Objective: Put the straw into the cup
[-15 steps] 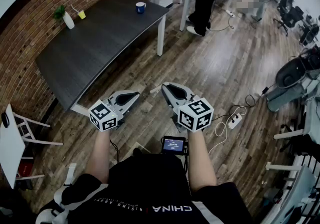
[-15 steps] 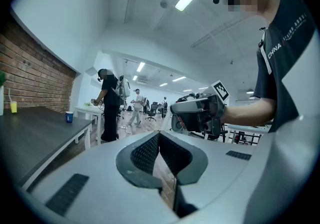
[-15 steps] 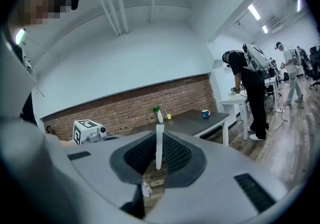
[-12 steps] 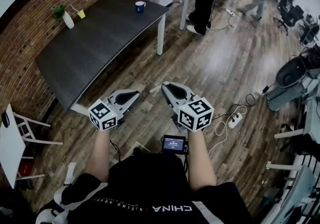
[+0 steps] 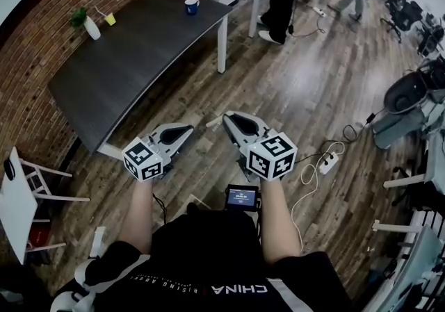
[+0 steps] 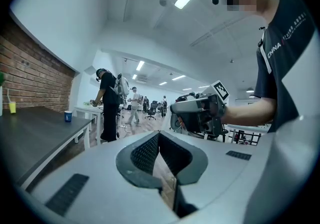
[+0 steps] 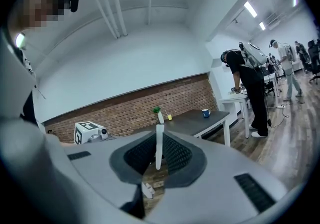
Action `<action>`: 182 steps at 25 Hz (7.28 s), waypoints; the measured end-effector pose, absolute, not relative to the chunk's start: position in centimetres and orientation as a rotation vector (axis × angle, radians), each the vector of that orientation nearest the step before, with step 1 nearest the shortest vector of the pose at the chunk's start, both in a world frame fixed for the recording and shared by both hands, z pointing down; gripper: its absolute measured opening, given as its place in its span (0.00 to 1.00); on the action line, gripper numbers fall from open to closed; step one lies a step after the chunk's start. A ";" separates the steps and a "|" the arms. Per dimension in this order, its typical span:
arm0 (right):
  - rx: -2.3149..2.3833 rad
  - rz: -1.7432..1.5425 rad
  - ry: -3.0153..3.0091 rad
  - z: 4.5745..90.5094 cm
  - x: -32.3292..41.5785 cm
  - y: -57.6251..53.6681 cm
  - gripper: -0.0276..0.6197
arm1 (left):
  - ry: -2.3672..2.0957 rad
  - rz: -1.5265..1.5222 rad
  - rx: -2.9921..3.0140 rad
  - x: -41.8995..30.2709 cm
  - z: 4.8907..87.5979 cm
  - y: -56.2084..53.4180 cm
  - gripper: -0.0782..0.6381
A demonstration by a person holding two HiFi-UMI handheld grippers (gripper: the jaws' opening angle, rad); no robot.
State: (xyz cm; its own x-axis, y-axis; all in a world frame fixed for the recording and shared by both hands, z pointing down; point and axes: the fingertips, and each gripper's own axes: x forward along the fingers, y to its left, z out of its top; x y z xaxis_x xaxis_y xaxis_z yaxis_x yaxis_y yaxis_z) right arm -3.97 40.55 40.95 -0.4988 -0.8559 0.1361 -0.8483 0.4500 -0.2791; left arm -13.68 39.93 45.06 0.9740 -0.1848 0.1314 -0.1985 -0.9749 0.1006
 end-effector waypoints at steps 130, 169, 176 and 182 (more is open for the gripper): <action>-1.371 -0.684 2.753 46.1 14.8 -15.8 0.11 | -0.575 0.110 2.782 2.7 48.7 -14.6 0.12; -1.558 -0.699 2.692 47.4 11.9 -37.4 0.11 | -0.455 0.196 2.786 0.0 51.8 -37.9 0.11; -1.533 -0.669 2.733 47.0 11.8 -38.4 0.11 | -0.498 0.194 2.808 0.1 51.3 -38.7 0.11; -1.504 -0.641 2.766 46.6 10.8 -39.2 0.11 | -0.491 0.194 2.831 0.0 50.7 -39.0 0.11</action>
